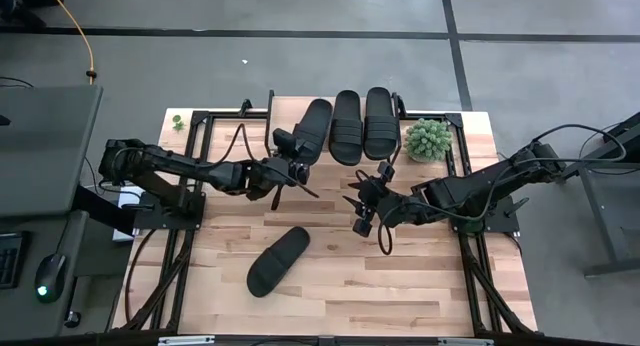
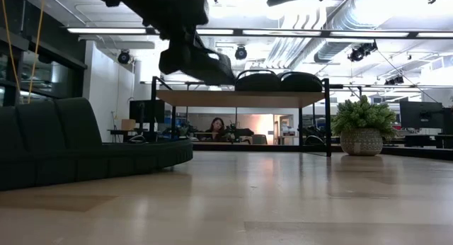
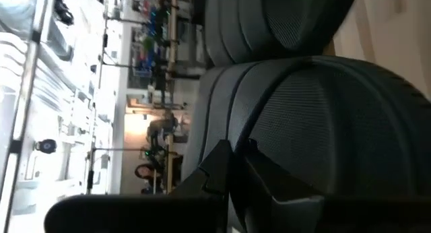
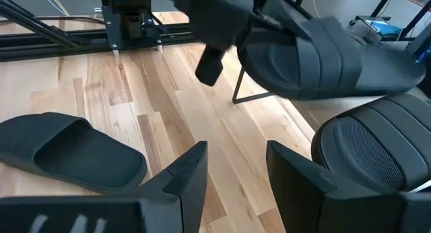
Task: Pick and place slides into the shelf
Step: Put the black slipper on the shelf
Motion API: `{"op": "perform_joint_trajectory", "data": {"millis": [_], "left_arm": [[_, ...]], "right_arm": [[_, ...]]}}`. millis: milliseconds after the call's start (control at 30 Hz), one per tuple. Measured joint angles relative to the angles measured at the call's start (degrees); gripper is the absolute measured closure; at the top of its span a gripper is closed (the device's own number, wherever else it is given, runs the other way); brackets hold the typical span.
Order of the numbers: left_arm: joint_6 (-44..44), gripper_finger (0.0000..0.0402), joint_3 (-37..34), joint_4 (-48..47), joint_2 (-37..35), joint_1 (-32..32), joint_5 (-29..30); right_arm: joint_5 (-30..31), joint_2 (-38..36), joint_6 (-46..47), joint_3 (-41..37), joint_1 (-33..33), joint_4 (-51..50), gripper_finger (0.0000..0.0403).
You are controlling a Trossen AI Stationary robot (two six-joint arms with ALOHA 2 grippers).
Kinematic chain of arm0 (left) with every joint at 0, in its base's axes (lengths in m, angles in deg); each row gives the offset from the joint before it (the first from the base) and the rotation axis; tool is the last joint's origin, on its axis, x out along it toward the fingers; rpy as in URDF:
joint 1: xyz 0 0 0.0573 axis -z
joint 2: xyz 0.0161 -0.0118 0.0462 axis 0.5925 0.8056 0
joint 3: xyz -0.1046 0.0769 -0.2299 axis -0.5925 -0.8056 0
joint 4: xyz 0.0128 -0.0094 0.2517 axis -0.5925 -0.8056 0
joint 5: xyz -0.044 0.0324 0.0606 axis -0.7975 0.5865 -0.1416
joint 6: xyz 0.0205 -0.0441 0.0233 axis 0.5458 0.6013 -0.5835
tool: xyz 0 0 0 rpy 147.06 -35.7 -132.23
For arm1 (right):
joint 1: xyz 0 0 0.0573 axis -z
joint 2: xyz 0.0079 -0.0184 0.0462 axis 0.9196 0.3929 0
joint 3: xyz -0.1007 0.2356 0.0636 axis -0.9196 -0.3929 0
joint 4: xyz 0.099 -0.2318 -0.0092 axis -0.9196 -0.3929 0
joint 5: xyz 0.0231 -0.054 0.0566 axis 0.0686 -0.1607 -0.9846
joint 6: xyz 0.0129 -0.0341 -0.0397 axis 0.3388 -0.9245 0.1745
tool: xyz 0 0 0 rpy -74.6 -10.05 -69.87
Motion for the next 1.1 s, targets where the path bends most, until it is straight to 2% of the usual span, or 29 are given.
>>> {"op": "perform_joint_trajectory", "data": {"millis": [200, 467, 800, 1100], "left_arm": [[0.08, 0.0397, 0.0, 0.49, 3.96, -2.29, 0.03], [-1.18, 0.0392, 1.44, 4.58, 8.05, -2.09, 0.51], [-0.21, 0.0387, 7.78, 3.49, 9.07, -1.02, -0.06], [4.39, 0.0387, 8.65, -1.36, 9.07, 0.57, -1.44]], "right_arm": [[-0.09, 0.0, 0.01, 0.0, 0.0, 0.01, 0.0261], [-0.09, 0.02, -0.11, 0.0, 0.0, 0.03, 0.0261], [-0.09, 0.02, 0.0, 0.0, 0.02, -0.01, 0.0261], [-0.09, 0.02, 0.49, 0.0, 0.0, -0.01, 0.0261]]}}
